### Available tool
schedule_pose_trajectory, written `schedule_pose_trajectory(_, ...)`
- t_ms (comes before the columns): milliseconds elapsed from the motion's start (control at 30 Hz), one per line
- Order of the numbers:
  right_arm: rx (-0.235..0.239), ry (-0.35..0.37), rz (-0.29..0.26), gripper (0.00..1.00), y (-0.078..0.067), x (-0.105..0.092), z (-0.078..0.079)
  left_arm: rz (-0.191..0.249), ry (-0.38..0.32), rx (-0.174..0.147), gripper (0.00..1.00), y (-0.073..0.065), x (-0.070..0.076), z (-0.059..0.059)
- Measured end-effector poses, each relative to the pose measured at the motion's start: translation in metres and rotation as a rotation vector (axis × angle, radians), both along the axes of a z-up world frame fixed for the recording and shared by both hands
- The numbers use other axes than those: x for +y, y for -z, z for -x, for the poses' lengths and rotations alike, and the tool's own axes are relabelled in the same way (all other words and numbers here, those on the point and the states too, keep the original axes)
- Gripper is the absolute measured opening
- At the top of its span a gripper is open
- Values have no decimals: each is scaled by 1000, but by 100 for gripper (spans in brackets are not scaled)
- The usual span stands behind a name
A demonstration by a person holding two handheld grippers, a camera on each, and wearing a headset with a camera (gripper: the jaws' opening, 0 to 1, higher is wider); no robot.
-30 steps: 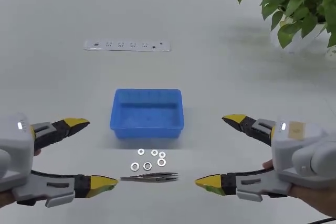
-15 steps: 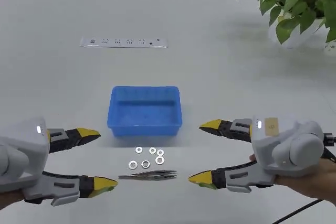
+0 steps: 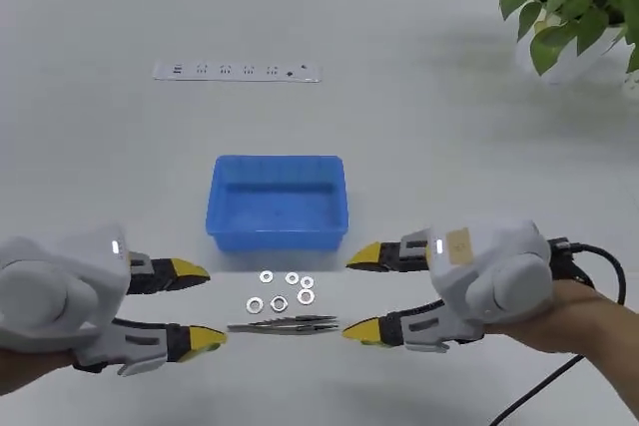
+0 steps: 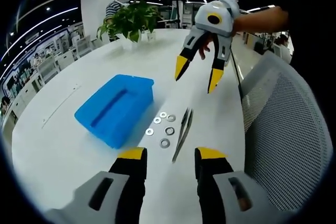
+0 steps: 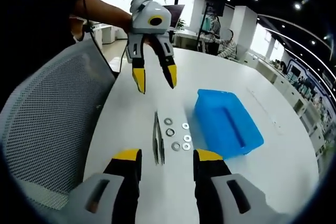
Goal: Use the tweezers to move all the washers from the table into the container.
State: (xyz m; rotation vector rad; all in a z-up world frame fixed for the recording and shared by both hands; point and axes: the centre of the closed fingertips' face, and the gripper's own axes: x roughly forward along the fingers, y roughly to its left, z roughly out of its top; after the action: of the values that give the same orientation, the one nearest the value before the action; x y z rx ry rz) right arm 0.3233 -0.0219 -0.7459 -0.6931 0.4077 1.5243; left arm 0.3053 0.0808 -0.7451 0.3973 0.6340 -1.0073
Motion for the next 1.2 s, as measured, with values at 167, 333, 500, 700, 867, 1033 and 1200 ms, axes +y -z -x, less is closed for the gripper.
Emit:
schedule_pose_trajectory(167,-17,-23,30,34,10,6,-1,-28,24,17,37,10,-4,1)
schedule_pose_trajectory(333,-3,-30,49,29,19,10,-2,-56,47,32,32,24,-5,-2)
schedule_pose_trajectory(500,23,-41,69,24,29,15,0,-89,70,41,29,32,-7,-3)
schedule_pose_trajectory(700,42,-67,91,22,38,21,4,-127,109,70,26,40,-9,0)
schedule_pose_trajectory(867,57,-79,101,19,43,25,7,-147,129,83,23,45,-9,1)
schedule_pose_trajectory(1033,44,-102,125,18,50,30,8,-163,154,97,21,51,-9,1)
schedule_pose_trajectory(1200,41,-121,145,16,55,32,11,-172,170,99,17,54,-10,1)
